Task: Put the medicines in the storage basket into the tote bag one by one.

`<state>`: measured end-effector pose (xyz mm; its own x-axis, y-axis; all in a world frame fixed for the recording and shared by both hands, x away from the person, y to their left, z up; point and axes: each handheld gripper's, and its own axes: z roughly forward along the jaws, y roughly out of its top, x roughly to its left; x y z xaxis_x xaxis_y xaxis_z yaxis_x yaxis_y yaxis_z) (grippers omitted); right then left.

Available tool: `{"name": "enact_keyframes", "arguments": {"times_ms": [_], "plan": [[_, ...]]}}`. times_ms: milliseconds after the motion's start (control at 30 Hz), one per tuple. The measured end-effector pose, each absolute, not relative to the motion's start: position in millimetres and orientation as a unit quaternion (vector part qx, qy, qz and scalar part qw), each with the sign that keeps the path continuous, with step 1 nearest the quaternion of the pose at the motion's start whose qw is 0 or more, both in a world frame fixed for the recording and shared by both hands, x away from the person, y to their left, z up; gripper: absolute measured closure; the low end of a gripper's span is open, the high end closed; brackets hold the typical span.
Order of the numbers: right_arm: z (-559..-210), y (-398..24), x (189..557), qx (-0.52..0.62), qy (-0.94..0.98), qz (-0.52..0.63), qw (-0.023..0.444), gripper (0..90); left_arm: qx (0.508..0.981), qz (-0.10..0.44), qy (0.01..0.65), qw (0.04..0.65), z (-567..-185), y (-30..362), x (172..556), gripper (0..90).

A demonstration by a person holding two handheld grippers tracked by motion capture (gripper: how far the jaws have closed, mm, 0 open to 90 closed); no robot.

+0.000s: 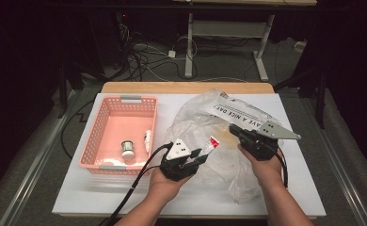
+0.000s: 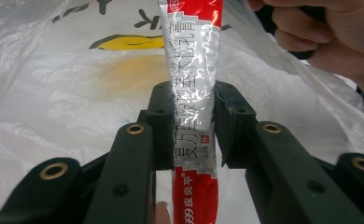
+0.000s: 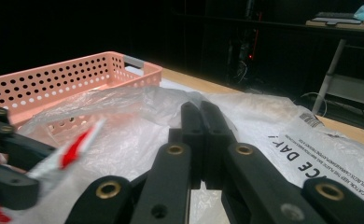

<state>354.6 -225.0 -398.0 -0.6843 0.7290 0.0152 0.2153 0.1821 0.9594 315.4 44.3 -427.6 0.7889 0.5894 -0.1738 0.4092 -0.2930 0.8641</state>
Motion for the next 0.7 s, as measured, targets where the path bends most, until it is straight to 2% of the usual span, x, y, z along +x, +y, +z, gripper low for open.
{"name": "enact_keyframes", "arguments": {"times_ms": [333,700], "plan": [[-390,-226,345,0.318,0.728,0.558,0.239,90.0,0.808,0.100,0.328,0.478,-435,25,348,68.7],[-383,-224,337,0.306,0.728,0.564,0.242,90.0,0.816,0.109,0.340,0.455,-437,25,375,68.7]]}}
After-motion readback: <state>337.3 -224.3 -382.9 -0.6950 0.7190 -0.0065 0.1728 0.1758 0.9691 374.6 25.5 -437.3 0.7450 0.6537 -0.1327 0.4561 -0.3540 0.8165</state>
